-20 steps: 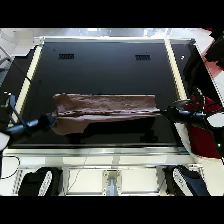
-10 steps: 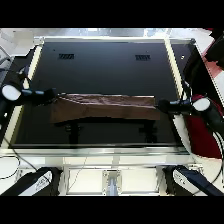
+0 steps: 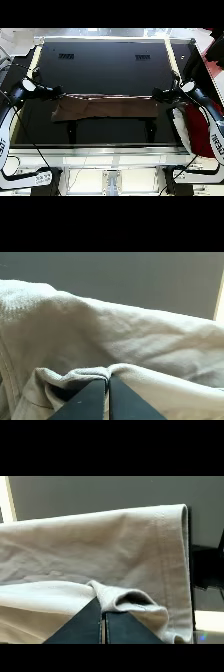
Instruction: Fold the shirts.
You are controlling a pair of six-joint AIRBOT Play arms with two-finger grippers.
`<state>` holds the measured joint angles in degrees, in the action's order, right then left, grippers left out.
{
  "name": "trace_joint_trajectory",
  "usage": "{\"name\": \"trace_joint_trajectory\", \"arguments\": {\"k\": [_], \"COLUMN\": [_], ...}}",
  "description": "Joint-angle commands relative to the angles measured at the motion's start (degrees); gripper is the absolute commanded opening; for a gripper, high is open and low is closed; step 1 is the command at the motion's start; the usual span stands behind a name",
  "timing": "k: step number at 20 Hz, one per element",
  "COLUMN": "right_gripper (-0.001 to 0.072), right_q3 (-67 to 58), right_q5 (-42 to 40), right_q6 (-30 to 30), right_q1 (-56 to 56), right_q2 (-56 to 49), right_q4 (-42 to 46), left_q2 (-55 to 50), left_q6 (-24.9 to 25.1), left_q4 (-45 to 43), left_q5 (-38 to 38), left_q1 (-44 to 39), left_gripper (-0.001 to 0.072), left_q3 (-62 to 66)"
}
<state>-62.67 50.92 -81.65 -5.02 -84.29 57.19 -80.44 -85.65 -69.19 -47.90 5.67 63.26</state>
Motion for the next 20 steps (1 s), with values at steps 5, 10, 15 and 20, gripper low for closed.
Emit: {"name": "trace_joint_trajectory", "arguments": {"k": [5, 10, 15, 20], "right_gripper": [0.0012, 0.0254, 0.0268, 0.0425], "right_q3": [-1.0, -7.1, -20.2, -21.7], "right_q5": [0.5, 5.1, 21.8, 20.2], "right_q6": [-0.1, -0.1, -0.1, 0.4], "right_q1": [0.0, -0.7, -3.7, -9.1], "right_q2": [-4.7, -4.0, 0.2, 7.3], "right_q4": [0.3, 0.6, 11.9, 18.9], "left_q2": [-2.9, -0.4, 9.2, 12.2], "left_q6": [1.1, 1.1, 2.0, 10.4], "left_q4": [0.2, 0.3, 4.3, 8.8], "left_q5": [2.6, 2.6, 4.0, -7.5], "left_q1": [-0.1, -0.1, -0.1, -4.8], "left_gripper": [0.0071, 0.0513, 0.051, 0.0482], "left_q3": [0.4, 3.6, 7.2, 15.8]}}
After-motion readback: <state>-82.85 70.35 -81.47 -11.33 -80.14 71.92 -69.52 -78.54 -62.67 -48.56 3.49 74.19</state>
